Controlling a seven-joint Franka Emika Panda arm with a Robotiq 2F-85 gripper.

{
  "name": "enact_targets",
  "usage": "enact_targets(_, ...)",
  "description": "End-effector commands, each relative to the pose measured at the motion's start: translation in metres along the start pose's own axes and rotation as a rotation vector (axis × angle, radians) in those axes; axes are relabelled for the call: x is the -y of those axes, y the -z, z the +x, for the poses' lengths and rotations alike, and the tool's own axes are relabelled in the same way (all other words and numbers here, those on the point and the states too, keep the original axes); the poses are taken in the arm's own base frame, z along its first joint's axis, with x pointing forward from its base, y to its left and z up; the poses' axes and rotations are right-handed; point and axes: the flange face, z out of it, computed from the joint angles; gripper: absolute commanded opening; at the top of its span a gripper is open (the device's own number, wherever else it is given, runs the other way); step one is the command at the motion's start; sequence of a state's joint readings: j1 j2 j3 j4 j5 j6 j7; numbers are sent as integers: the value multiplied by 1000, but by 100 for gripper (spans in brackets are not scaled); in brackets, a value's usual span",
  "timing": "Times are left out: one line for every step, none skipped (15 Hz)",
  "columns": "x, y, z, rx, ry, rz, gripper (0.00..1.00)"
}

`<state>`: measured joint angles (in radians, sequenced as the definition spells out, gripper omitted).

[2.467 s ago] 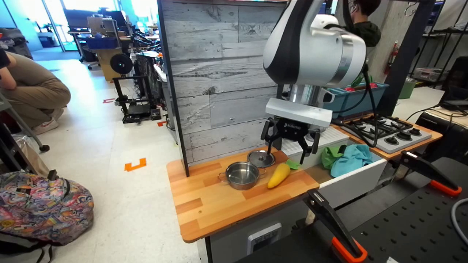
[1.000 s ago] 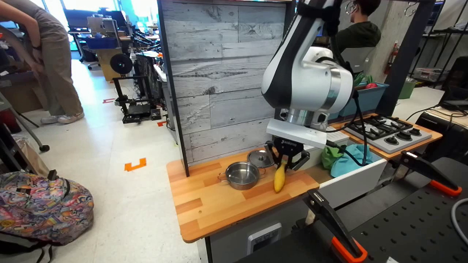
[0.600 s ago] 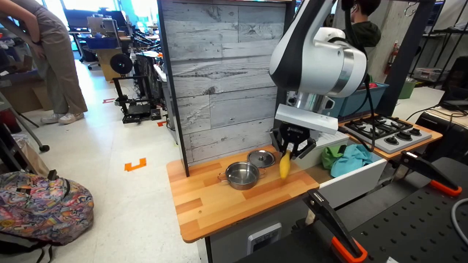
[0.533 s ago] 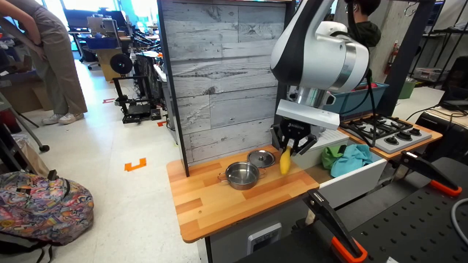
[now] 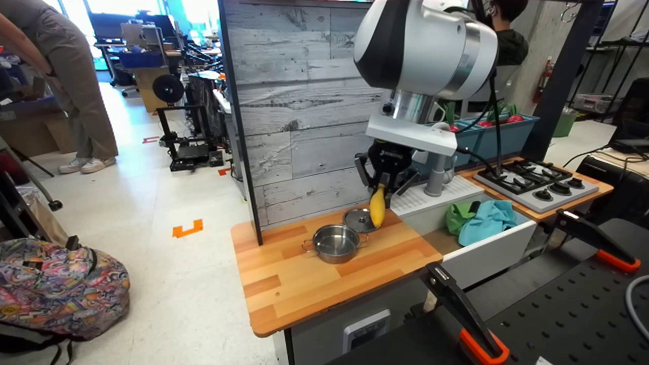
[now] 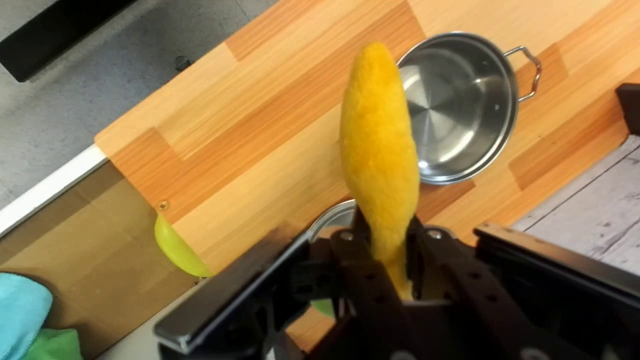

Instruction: Put the carrot on the silver pot

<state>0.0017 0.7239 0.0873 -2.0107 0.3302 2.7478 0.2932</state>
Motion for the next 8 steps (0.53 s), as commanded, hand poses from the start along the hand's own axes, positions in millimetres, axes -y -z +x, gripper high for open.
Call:
enact_targets(27, -1, -11, 9, 88, -31, 3)
enact_targets(34, -3, -15, 9, 106, -38, 3)
enact_targets(41, -6, -19, 10, 129, -47, 3)
enact_targets(47, -8, -23, 10, 144, -54, 3)
enact_targets(52, -12, -25, 14, 165, -64, 3)
enact_targets(56, -15, -28, 11, 179, -75, 3)
enact_targets(60, -19, -30, 10, 191, -86, 3)
enact_targets(62, -22, -31, 7, 199, -96, 3)
